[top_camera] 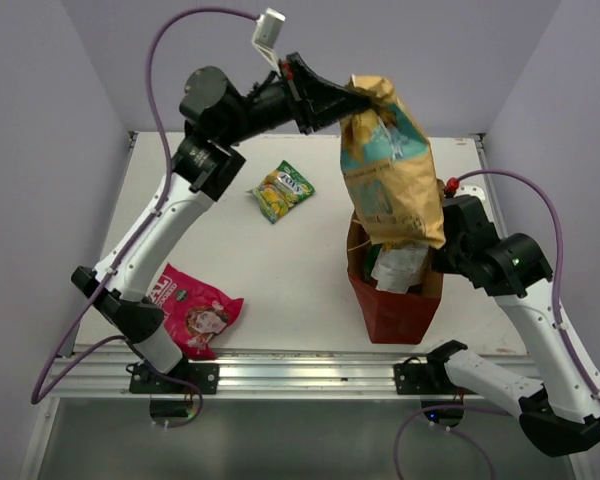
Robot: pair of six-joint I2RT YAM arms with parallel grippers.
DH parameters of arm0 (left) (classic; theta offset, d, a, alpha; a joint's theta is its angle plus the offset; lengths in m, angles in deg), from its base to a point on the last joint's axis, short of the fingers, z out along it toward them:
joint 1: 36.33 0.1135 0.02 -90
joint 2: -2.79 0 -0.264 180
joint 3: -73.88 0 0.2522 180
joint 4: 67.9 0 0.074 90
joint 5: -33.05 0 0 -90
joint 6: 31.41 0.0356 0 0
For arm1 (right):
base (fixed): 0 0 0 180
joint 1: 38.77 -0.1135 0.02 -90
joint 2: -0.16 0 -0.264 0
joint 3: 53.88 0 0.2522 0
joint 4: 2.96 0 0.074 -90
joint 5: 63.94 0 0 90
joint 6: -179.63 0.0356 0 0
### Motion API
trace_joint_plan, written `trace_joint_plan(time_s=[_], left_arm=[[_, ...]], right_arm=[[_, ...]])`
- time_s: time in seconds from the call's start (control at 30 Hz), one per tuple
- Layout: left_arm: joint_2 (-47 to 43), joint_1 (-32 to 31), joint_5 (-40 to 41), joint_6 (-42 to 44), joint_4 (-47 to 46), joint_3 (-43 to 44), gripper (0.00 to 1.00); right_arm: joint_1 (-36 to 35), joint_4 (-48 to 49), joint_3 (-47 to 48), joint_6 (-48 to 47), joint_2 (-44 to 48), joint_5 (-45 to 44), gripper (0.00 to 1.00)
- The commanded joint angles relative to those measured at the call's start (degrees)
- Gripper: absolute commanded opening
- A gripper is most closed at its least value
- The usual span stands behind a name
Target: Place the snacks into the paper bag
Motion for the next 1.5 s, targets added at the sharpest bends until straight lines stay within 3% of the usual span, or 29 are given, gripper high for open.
trace_joint_plan(time_s=[0.0, 0.17, 0.23, 0.5, 0.6, 0.73, 0.9, 1.03, 1.13, 1.23, 1.47], left_arm=[[0.23, -3.42, -2.46, -0.09, -4.40, -9.27, 0.00], [-1.09, -9.14, -3.52, 1.16, -10.98, -28.00, 0.00], [-0.74, -11.07, -2.65, 2.82, -10.39, -29.45, 0.00], [3.74, -14.24, -1.94, 12.13, -4.69, -29.19, 0.00], [3.74, -15.74, 3.57, 17.47, -0.64, -27.61, 0.00], [7.86, -19.15, 5.97, 26.63, 17.07, -20.06, 0.00], [9.72, -25.48, 12.21, 35.43, 29.24, -23.28, 0.00], [8.14, -27.34, 13.00, 34.91, 29.35, -33.02, 0.00], [6.30, -28.48, 15.80, 34.82, 29.44, -34.28, 0.00], [3.58, -29.19, 20.99, 34.65, 28.12, -31.66, 0.00], [-1.00, -29.19, 41.54, 34.38, 25.30, -21.11, 0.00]], right_arm=[[-0.13, 1.48, 0.07, 0.34, 0.66, 1.09, 0.00], [-0.13, 1.39, -0.02, 0.43, 1.10, 1.09, 0.00], [-0.13, 1.13, 0.15, 0.52, 1.02, 0.92, 0.00], [-0.13, 1.31, -0.02, 0.52, 1.28, 0.92, 0.00], [-0.13, 0.96, -0.11, 0.52, 1.45, 0.48, 0.00], [-0.13, 1.04, -0.02, 0.52, 1.37, 0.21, 0.00], [-0.13, 1.04, 0.42, 0.43, 1.19, -0.14, 0.00], [-0.22, 0.69, 0.42, 0.34, 1.63, -0.66, 0.00], [-0.13, 0.87, 0.16, 0.43, 1.63, -0.32, 0.00], [-0.13, 0.87, 0.07, 0.43, 1.54, -0.05, 0.00], [-0.13, 0.52, 0.33, 0.52, 2.07, -0.14, 0.00]])
